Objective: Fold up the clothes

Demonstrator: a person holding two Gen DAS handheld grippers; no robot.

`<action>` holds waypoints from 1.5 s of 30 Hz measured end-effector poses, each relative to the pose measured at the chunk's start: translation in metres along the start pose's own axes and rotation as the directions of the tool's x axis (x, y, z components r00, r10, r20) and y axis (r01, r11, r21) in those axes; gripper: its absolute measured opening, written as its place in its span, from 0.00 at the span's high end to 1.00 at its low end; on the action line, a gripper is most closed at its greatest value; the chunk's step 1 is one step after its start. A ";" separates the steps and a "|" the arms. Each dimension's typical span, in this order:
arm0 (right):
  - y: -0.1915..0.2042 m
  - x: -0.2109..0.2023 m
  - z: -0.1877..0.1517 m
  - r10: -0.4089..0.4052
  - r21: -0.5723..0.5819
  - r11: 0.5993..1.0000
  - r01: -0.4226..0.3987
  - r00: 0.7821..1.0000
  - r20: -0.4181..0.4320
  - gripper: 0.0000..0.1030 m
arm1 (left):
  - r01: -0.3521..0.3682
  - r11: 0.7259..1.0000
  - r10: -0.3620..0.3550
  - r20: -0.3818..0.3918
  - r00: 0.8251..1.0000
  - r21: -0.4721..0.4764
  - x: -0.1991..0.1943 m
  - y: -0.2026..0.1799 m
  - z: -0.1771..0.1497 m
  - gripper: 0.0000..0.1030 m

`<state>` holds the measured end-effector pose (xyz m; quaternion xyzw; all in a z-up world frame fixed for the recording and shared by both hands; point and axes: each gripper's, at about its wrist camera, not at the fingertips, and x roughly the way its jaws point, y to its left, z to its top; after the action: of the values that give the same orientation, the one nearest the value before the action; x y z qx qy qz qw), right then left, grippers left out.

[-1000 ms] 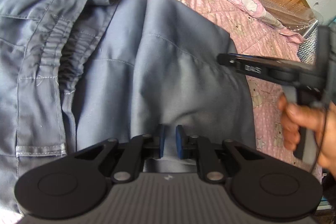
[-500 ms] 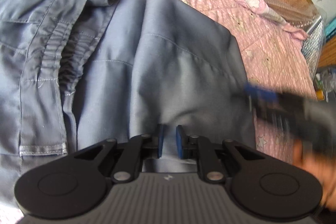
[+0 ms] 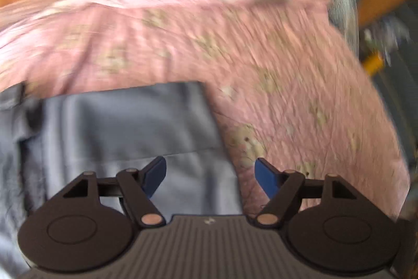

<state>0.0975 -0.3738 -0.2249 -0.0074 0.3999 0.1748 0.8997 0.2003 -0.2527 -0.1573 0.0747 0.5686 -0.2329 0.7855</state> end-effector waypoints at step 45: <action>0.207 0.023 0.050 0.043 0.251 0.966 -0.066 0.994 0.096 0.09 | 0.246 0.823 -0.112 0.277 0.954 -0.513 -0.095 0.397 -0.235 0.37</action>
<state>0.0814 -0.1646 -0.1810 0.1265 0.3782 0.1469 0.9052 0.1547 0.2136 -0.2078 -0.2322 0.5186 -0.1431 0.8103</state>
